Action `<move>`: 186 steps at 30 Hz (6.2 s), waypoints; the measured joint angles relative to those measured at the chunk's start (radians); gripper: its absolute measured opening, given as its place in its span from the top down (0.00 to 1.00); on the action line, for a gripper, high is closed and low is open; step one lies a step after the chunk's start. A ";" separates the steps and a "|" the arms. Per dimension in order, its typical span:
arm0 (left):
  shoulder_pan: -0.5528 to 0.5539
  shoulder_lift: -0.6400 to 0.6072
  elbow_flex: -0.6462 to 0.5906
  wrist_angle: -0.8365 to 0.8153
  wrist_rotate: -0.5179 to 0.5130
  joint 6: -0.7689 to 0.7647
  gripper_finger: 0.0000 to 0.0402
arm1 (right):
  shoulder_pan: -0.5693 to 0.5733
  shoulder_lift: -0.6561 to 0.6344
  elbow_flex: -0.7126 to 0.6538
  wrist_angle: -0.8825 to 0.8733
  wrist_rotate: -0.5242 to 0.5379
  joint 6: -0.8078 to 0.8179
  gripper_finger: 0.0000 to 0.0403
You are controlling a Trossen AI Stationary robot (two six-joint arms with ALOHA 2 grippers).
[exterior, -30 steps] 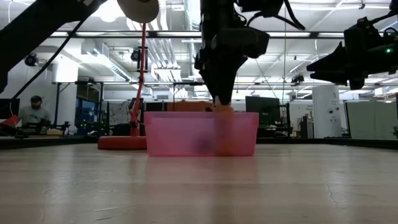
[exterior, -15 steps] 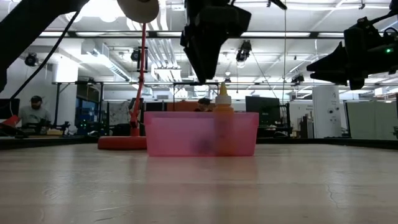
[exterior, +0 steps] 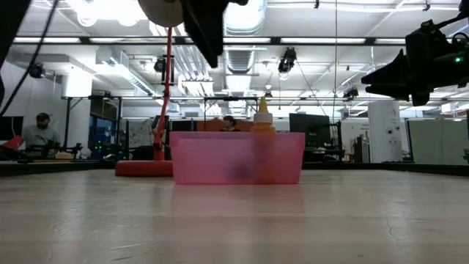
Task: Pick & Place food coloring
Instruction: Return to Home Position
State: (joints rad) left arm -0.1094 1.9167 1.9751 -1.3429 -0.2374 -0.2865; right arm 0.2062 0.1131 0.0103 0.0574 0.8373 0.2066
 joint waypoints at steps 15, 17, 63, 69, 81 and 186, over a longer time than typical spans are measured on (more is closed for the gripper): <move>-0.017 -0.646 -0.810 0.599 -0.090 0.116 0.27 | 0.000 0.000 0.000 0.000 0.000 0.001 0.47; -0.016 -0.729 -0.894 0.631 -0.134 0.149 0.27 | 0.000 0.000 0.000 0.000 0.000 0.001 0.47; -0.016 -1.916 -1.861 1.061 -0.268 0.141 0.27 | 0.000 0.000 0.000 0.000 0.000 0.001 0.47; -0.016 -1.916 -1.924 1.281 -0.271 0.151 0.27 | 0.000 0.000 0.000 0.000 0.000 0.000 0.47; -0.018 -1.916 -1.967 1.409 -0.300 0.393 0.27 | 0.000 0.000 0.000 0.000 0.000 0.001 0.47; -0.019 -1.912 -1.969 1.403 -0.303 0.384 0.27 | 0.000 0.000 0.000 0.000 0.000 0.000 0.47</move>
State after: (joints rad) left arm -0.1287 0.0048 0.0063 0.0605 -0.5400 0.0971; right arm 0.2066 0.1135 0.0105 0.0574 0.8375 0.2066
